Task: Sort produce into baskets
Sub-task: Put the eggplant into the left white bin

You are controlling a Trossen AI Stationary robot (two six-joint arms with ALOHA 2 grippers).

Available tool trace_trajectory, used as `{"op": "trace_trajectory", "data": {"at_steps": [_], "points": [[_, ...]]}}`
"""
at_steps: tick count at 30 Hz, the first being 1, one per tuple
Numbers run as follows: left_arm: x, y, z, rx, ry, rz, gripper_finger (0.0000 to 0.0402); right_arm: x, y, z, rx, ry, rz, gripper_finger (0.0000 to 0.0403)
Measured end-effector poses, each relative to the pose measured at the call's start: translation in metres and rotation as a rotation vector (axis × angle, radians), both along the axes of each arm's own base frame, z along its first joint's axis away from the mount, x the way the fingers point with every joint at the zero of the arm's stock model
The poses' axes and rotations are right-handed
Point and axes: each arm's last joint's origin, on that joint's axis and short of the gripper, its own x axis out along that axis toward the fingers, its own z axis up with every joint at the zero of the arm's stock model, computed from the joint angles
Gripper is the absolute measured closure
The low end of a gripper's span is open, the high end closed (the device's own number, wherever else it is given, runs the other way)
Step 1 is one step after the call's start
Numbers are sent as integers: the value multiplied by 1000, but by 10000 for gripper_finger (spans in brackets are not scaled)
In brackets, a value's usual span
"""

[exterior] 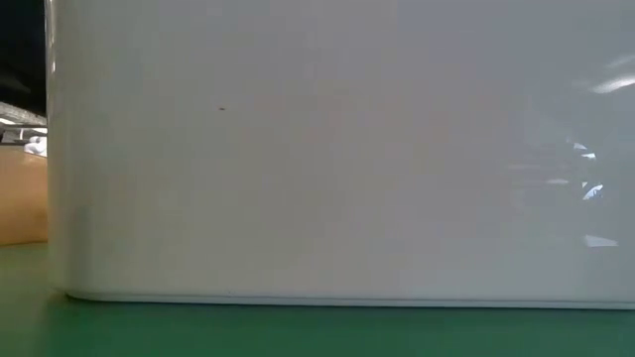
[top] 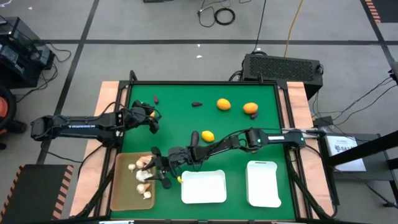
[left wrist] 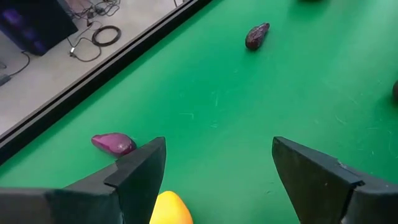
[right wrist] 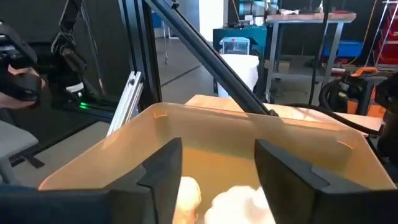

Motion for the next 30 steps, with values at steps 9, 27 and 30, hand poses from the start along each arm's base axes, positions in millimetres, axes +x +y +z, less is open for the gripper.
{"op": "trace_trajectory", "data": {"at_steps": [9,27,30], "points": [[0,0,0,-1,0,0,103,-2,-13,13,-3,136,-19,152],[10,1,46,-37,-10,-61,103,-117,-64,114,-274,1109,-2,185],[17,3,62,-36,18,-66,103,-131,-65,119,-285,1214,-3,196]]}}
